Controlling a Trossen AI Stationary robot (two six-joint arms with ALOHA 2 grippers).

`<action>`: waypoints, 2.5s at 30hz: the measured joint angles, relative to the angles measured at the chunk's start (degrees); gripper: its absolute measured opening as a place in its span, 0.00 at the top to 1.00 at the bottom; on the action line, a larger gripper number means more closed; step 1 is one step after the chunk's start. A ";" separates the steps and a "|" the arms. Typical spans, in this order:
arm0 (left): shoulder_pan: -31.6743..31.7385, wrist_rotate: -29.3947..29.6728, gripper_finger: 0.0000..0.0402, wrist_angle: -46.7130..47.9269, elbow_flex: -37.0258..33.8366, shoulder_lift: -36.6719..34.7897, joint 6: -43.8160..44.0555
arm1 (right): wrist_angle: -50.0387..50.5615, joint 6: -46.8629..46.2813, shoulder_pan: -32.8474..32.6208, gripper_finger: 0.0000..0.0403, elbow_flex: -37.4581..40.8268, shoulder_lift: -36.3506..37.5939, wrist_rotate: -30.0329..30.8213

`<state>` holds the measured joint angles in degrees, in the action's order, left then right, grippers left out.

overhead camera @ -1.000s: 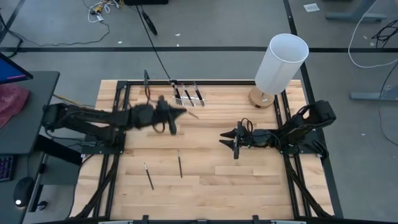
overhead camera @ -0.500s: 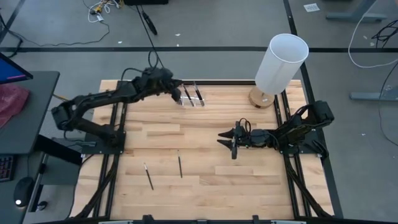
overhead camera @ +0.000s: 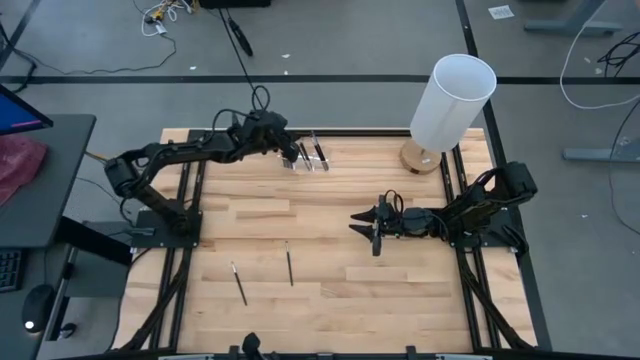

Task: Put items in baskets/containers
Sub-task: Put the black eyeshadow brush into the transparent organizer

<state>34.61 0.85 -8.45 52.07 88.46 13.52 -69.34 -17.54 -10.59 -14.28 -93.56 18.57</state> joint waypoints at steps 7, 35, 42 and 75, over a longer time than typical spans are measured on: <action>0.28 -1.45 1.00 -0.16 0.00 1.35 2.38 | 0.00 0.00 0.00 0.63 0.00 0.00 0.00; -5.39 0.37 0.63 4.97 1.25 -10.03 -6.74 | 0.42 -3.08 -3.20 0.63 0.00 0.00 0.25; -23.88 16.27 0.69 19.48 1.25 -13.26 -9.26 | 2.05 -2.51 -4.89 0.63 0.00 -0.02 4.60; -62.47 25.94 0.71 19.91 -18.25 -12.75 50.18 | 19.56 -2.89 -12.61 0.63 -10.55 -0.02 10.88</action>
<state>-27.86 26.79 11.45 33.82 75.71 63.70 -49.78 -20.43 -23.20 -24.84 -93.58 29.44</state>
